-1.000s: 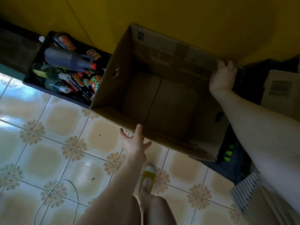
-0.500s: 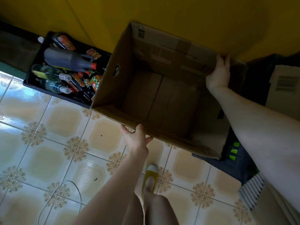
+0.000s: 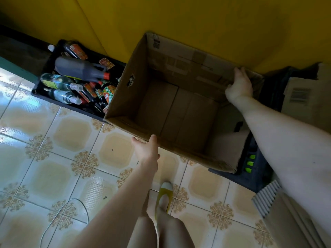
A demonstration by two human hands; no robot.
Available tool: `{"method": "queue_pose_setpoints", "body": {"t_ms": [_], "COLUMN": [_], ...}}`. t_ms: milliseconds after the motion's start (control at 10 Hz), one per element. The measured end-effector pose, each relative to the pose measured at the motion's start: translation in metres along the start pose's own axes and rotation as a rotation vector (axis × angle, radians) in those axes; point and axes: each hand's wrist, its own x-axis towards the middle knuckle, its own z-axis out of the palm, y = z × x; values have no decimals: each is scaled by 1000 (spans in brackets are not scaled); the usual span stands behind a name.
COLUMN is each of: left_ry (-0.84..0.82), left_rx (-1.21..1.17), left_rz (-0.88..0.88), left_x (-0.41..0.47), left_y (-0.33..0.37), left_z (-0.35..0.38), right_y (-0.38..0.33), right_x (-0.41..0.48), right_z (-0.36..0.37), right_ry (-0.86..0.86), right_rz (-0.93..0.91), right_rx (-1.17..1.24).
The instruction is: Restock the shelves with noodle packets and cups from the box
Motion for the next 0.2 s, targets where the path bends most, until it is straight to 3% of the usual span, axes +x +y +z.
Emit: {"method": "queue_pose_setpoints", "body": {"t_ms": [200], "left_ry": [89], "left_rx": [282], "left_rz": [245], "left_x": [-33], "left_y": [7], "left_z": [-18], "right_y": [-15], "right_x": [-22], "right_z": [-18], "right_ry": [-51], "right_rz": [0], "right_rx": [14]}}
